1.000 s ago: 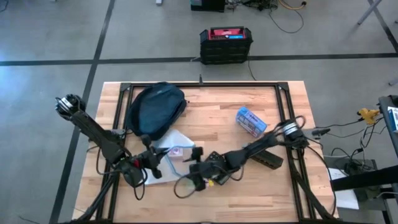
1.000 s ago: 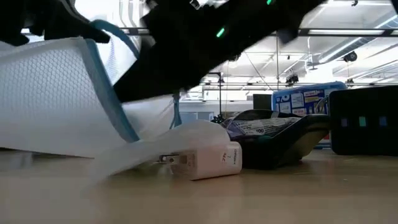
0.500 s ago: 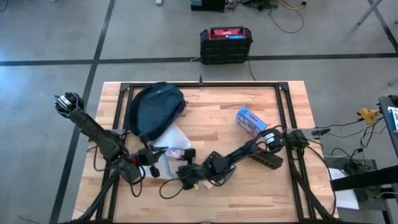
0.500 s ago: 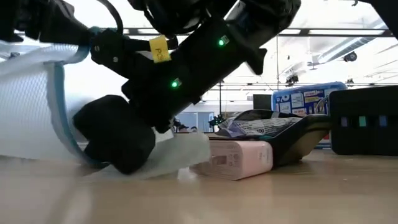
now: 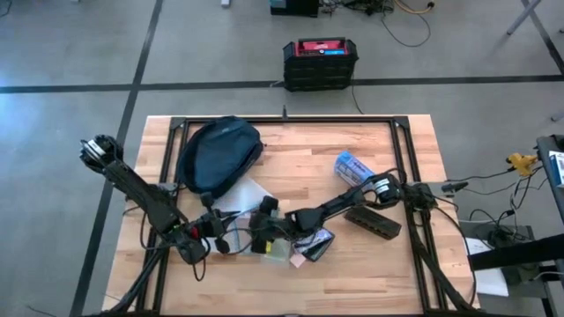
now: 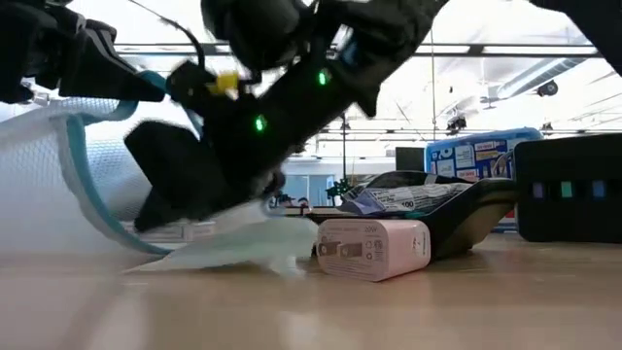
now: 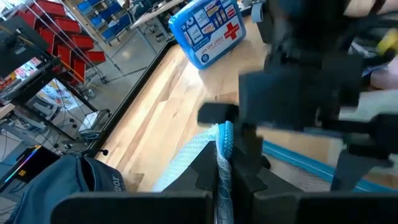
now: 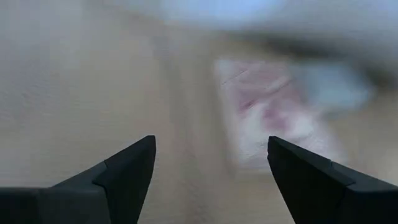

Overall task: Unpack backpack
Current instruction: Remove the white playing cards from the transparent zip bag

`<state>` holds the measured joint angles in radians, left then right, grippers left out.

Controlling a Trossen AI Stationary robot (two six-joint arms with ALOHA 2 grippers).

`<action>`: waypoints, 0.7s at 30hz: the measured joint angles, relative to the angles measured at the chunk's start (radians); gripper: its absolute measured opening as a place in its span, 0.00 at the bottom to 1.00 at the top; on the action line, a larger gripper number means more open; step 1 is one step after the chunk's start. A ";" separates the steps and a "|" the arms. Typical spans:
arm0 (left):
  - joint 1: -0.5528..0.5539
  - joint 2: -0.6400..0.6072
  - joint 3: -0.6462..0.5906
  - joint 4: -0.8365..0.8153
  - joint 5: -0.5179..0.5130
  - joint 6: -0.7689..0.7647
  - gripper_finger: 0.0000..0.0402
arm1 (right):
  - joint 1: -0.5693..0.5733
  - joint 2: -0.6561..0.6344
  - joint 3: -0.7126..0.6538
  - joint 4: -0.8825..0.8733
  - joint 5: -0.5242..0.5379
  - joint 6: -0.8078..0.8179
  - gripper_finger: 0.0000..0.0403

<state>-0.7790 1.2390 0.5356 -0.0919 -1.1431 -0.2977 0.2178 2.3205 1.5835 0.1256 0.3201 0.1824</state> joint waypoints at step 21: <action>0.000 -0.004 0.000 0.003 0.000 -0.019 0.00 | 0.095 -0.037 -0.005 -0.021 0.092 0.014 0.81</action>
<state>-0.7792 1.2352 0.5358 -0.0891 -1.1431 -0.3163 0.3131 2.2837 1.5787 0.1050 0.4122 0.1966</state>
